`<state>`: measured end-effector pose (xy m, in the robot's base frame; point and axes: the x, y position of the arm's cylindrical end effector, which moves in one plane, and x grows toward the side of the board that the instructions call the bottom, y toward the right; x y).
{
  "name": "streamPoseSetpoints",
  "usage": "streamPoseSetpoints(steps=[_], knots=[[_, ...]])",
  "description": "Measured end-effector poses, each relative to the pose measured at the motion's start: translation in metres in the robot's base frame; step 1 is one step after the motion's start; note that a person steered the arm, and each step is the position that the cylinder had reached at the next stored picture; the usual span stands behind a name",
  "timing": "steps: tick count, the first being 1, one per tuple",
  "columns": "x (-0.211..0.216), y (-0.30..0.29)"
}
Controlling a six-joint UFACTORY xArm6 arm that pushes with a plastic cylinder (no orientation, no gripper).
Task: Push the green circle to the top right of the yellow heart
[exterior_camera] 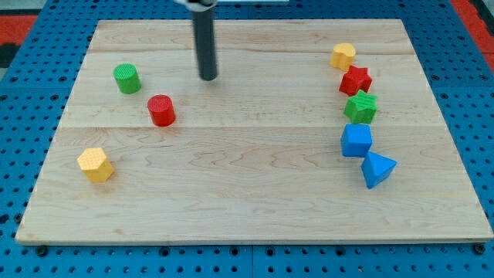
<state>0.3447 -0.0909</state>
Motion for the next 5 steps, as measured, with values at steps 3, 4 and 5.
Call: streamPoseSetpoints(steps=[3, 4, 5], knots=[[0.029, -0.150], [0.043, -0.156], [0.028, -0.182]])
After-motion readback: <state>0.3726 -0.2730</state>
